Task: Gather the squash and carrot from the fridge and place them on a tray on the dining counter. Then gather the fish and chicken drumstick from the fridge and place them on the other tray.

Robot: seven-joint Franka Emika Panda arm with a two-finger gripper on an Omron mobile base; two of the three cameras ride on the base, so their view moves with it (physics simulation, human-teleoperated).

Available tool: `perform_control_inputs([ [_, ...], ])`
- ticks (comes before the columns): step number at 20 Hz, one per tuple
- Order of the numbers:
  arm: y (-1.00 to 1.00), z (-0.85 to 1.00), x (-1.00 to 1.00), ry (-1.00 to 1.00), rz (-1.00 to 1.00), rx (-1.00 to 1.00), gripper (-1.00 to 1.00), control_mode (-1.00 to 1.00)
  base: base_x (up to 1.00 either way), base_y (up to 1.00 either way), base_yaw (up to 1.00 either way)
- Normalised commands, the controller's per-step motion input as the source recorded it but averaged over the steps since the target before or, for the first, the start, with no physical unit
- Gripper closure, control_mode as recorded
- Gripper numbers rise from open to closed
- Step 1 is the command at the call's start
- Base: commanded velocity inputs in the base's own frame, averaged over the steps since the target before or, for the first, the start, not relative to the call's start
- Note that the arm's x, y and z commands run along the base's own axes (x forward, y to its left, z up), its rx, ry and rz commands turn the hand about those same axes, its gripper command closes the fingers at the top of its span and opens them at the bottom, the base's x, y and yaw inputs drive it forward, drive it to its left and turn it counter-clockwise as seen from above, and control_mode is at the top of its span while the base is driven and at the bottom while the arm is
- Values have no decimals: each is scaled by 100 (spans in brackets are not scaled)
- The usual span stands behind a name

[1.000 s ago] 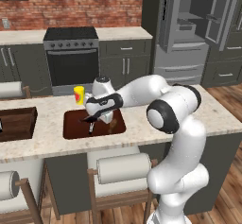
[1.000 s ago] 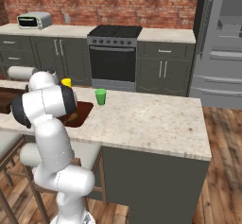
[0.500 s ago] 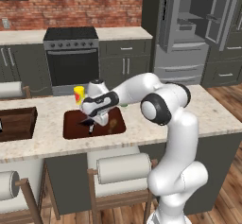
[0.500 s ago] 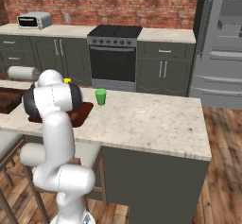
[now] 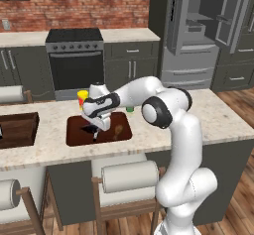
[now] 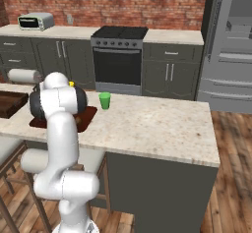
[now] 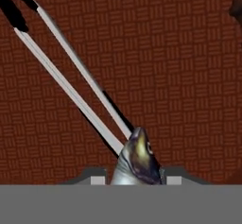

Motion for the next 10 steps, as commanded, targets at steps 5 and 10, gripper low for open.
perform_control_inputs([
  [5, 2, -23, 6, 5, 0, 0, -100, -100, 0, 0, 0],
  [10, 0, -3, -2, 3, 0, 0, -100, -100, 0, 0, 0],
])
